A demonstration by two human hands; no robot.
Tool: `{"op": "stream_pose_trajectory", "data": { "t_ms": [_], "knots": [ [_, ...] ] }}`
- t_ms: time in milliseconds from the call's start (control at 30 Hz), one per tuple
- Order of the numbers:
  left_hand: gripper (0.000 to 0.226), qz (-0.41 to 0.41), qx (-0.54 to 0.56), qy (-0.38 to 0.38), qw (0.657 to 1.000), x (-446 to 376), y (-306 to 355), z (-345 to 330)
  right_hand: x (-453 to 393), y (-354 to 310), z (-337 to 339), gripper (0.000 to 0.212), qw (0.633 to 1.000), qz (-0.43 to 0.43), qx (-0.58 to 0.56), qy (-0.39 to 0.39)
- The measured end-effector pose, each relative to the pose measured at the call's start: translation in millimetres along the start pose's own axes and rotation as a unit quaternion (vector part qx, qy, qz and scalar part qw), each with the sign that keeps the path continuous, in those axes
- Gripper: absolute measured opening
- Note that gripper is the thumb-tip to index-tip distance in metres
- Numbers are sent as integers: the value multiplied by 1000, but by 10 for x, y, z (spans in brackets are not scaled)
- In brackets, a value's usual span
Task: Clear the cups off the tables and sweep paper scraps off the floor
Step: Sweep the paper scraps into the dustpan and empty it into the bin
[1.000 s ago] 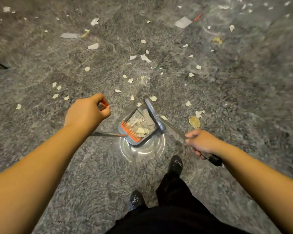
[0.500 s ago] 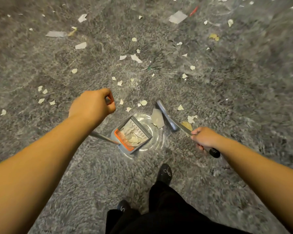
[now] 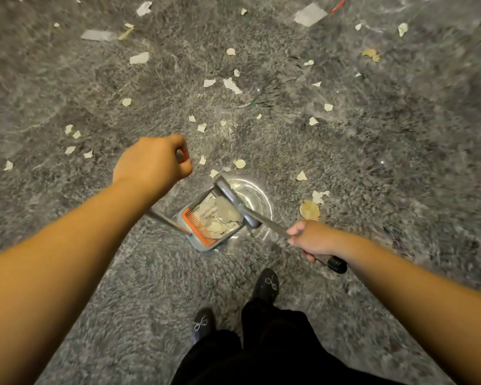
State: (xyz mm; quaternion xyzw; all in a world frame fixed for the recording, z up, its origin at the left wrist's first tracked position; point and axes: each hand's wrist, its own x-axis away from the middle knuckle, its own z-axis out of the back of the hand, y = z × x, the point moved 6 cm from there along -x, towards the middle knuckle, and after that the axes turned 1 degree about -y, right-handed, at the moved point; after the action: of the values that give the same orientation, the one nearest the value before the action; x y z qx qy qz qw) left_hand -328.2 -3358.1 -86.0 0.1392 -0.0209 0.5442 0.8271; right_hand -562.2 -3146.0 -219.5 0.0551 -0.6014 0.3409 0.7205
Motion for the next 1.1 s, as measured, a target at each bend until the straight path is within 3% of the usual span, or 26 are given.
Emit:
{"op": "stream_pose_trajectory", "data": {
  "t_ms": [200, 433, 600, 933, 1100],
  "knots": [
    [7, 14, 25, -4, 1000, 159, -266, -8, 250, -190, -328, 38, 998, 8, -68, -18],
    [8, 1, 62, 9, 998, 271, -535, 56, 469, -215, -674, 35, 989, -2, -141, 48],
    [10, -24, 68, -3, 997, 295, -542, 59, 581, -117, -859, 25, 959, -14, -269, 90],
    [8, -105, 69, -32, 992, 110, -9, -13, 854, 290, -767, 33, 912, -64, -374, 153],
    [7, -139, 49, -49, 988, -87, 458, -107, 937, 627, -585, 23, 887, -90, -417, 176]
  ]
}}
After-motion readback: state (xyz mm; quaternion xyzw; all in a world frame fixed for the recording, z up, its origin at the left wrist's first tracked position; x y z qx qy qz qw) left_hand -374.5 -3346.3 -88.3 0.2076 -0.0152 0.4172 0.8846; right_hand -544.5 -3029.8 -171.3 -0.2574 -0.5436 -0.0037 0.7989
